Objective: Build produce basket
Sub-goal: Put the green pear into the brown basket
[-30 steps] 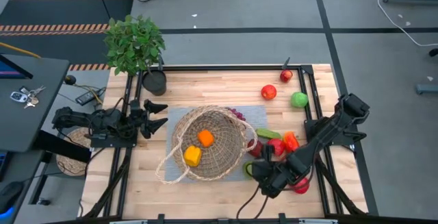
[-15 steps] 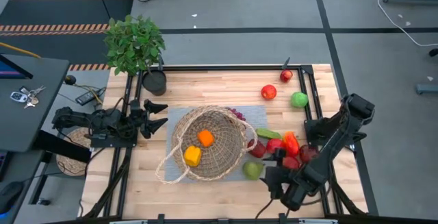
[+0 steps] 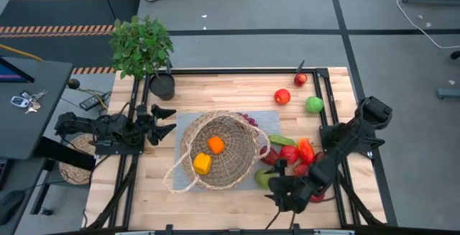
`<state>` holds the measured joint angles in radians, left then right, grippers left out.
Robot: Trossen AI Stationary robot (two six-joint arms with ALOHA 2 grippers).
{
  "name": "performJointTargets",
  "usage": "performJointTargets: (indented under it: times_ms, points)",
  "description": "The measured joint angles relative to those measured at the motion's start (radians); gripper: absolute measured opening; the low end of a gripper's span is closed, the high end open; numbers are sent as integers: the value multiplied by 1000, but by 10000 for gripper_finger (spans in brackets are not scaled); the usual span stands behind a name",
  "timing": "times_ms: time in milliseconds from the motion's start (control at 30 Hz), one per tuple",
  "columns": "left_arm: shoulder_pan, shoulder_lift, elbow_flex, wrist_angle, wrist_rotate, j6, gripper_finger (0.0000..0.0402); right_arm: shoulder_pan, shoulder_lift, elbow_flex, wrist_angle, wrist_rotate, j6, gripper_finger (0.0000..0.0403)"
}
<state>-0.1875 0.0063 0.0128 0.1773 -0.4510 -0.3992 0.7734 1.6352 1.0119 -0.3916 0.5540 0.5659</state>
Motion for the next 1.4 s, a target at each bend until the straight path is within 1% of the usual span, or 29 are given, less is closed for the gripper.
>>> performJointTargets:
  times_ms: [100,267,467,567,667,767,967,1133,1300,1400]
  points:
    - [0,0,0,0,0,0,389,-30,0,0,23,-33,-60,395]
    - [0,0,0,0,0,0,389,-50,0,0,53,-39,-169,398]
    - [0,0,0,0,0,0,389,-66,0,-15,70,-42,-186,398]
    - [0,0,0,0,0,0,389,-75,1,-78,128,-83,-185,399]
    - [0,0,0,0,0,0,389,-84,1,-148,235,-129,-148,399]
    - [0,0,0,0,0,0,389,-85,1,-198,307,-126,-164,399]
    - [0,0,0,0,0,0,389,-85,-3,-268,368,-126,-203,399]
    - [0,0,0,0,0,1,389,-88,-4,-287,372,-125,-205,399]
    - [0,0,0,0,0,0,389,-88,-4,-287,353,-126,-240,398]
    - [0,0,0,0,0,0,389,-88,-3,-290,374,-124,-256,395]
